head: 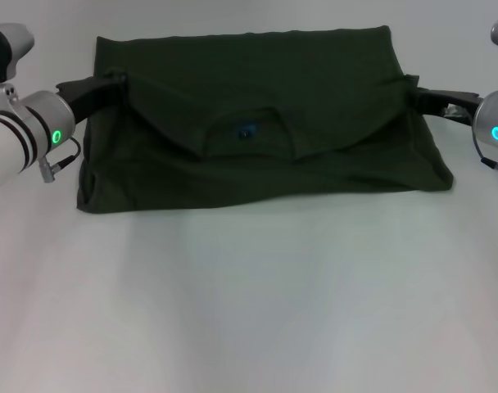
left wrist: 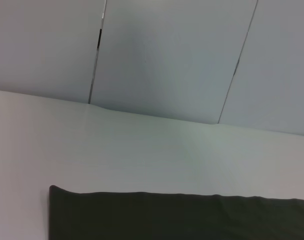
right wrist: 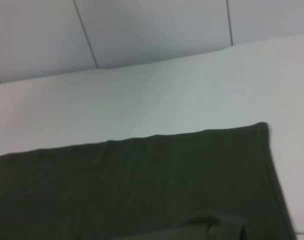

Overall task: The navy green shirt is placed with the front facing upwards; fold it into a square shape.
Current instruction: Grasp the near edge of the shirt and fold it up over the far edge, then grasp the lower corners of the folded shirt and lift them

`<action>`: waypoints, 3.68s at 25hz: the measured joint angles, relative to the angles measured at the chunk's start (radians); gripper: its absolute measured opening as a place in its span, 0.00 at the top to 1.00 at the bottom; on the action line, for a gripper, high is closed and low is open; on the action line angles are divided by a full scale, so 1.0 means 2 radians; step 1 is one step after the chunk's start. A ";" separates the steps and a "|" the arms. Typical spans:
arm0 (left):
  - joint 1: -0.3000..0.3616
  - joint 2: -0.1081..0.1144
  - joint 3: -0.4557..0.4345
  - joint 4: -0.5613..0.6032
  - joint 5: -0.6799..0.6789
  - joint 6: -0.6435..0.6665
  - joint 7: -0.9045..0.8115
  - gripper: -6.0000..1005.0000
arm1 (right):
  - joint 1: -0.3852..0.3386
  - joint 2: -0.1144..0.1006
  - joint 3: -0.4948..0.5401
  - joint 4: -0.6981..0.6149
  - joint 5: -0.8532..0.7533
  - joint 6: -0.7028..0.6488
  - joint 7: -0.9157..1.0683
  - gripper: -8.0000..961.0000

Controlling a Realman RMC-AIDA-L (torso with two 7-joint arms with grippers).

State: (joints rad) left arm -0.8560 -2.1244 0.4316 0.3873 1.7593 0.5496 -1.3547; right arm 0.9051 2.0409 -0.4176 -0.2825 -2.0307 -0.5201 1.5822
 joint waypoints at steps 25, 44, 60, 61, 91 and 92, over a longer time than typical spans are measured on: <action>0.097 -0.019 0.006 0.127 -0.005 0.182 -0.097 0.26 | -0.054 -0.013 -0.039 -0.114 -0.001 -0.189 0.102 0.39; 0.183 -0.019 0.046 0.187 0.094 0.264 -0.101 0.25 | -0.147 -0.062 -0.075 -0.129 -0.002 -0.341 0.220 0.38; 0.179 -0.022 0.089 0.185 0.195 0.195 -0.063 0.26 | -0.150 -0.047 -0.071 -0.123 -0.001 -0.315 0.233 0.38; 0.179 -0.022 0.091 0.183 0.195 0.192 -0.064 0.26 | -0.150 -0.047 -0.071 -0.123 0.000 -0.315 0.233 0.38; 0.159 -0.021 0.131 0.145 0.209 0.131 -0.067 0.28 | -0.152 -0.044 -0.070 -0.117 0.000 -0.307 0.244 0.39; 0.159 -0.021 0.132 0.145 0.209 0.126 -0.070 0.29 | -0.152 -0.044 -0.070 -0.117 0.000 -0.307 0.244 0.39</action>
State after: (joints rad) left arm -0.5389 -2.1659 0.6964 0.6773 2.1774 0.8017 -1.4942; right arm 0.6010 1.9525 -0.5584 -0.5169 -2.0309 -1.1336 2.0706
